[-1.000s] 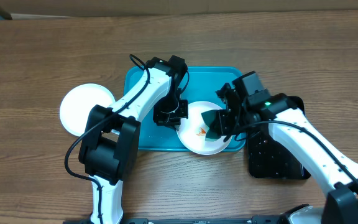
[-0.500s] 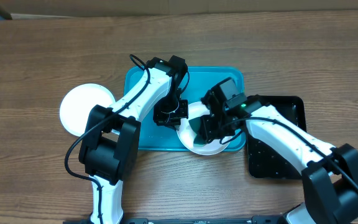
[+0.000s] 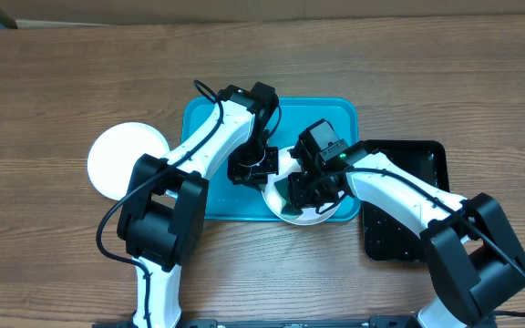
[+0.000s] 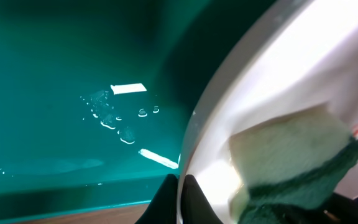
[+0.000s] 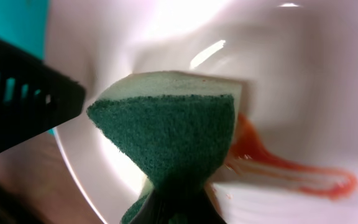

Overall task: Clean dirty plates on tray and stack at the side
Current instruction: 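Scrub the tilted white plate's face with the sponge in the right gripper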

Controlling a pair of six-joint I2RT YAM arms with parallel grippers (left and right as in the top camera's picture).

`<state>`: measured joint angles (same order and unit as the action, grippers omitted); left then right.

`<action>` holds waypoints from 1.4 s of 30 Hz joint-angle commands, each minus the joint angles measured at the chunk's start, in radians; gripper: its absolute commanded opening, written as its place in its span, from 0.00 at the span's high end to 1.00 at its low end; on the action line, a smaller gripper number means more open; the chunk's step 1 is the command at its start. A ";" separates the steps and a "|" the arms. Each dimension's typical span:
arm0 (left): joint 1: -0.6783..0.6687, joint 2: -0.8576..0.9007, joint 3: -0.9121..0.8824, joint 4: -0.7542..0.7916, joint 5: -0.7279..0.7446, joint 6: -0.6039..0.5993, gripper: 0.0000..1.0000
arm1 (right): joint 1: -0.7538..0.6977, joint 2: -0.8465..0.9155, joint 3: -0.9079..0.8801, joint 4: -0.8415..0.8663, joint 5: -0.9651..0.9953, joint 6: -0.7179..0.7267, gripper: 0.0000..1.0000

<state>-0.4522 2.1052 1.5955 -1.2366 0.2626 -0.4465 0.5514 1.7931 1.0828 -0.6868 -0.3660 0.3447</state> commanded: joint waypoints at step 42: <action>-0.007 -0.016 -0.005 -0.014 0.015 -0.005 0.96 | -0.103 -0.105 0.025 0.087 0.373 0.021 0.96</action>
<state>-0.4519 2.1052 1.5955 -1.2373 0.2764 -0.4541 0.4580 1.7721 1.0866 -0.6067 -0.0299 0.3973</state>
